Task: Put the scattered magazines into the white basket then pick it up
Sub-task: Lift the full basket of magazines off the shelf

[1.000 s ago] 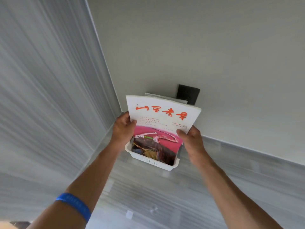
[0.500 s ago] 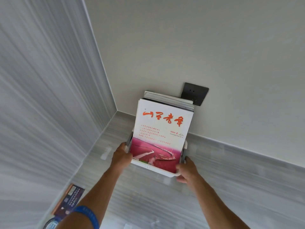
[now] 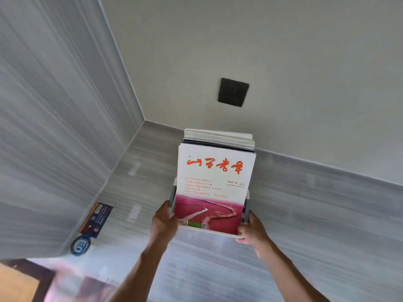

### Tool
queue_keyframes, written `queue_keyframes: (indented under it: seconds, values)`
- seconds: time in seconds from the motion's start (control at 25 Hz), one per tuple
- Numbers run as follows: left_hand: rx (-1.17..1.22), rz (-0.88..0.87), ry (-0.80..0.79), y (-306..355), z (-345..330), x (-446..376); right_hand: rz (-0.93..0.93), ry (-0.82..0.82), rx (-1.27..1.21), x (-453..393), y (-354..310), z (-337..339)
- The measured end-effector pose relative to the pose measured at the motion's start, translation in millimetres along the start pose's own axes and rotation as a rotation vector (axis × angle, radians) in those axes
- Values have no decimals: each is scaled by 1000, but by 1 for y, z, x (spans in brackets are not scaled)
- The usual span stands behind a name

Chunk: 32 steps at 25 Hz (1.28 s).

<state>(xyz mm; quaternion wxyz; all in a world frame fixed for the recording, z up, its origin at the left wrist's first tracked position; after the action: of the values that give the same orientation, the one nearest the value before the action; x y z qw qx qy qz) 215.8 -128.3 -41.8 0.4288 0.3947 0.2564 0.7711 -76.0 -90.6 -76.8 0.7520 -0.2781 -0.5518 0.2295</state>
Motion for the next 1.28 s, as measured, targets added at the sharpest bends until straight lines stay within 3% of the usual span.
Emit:
queue_keyframes:
  seconds: [0.16, 0.36, 0.44, 0.52, 0.6, 0.72, 0.8, 0.92, 1.16, 1.28]
  values:
    - [72, 7, -1, -25, -21, 76, -6, -31, 88, 29, 53, 44]
    - [92, 92, -111, -54, -44, 145, 49, -95, 195, 60, 107, 88]
    - [34, 36, -148, -44, -39, 139, 166, -138, 239, 68, 93, 98]
    - [-7, -130, -180, -9, -29, 116, 301, -190, 221, 64, 50, 102]
    - [-9, -304, -326, 38, -32, 94, 397, -277, 165, 55, -1, 97]
    - [69, -242, -531, 74, -49, 68, 379, -418, 58, 42, -45, 78]
    - [157, -180, -589, 76, -59, 61, 392, -427, 34, 40, -50, 72]
    - [263, -222, -516, 72, -51, 73, 448, -333, -26, 53, -42, 83]
    - [322, -507, -486, 78, -15, 119, 668, -297, -20, 109, -43, 100]
    - [250, -457, -444, 55, -20, 123, 616, -306, 18, 113, -26, 97]
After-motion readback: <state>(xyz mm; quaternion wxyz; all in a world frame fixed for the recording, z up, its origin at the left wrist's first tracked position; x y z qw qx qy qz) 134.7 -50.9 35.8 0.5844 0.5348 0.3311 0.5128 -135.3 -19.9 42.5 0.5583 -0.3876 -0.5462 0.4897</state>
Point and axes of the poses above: each hand's wrist, its own x-axis away from the middle knuckle, its own z-axis out of the back of the hand, y = z × x, the point moved 8 cm from there along -x, towards the middle knuckle, and after that the axes turned 5 degrees about y, right-handed, at the moved point
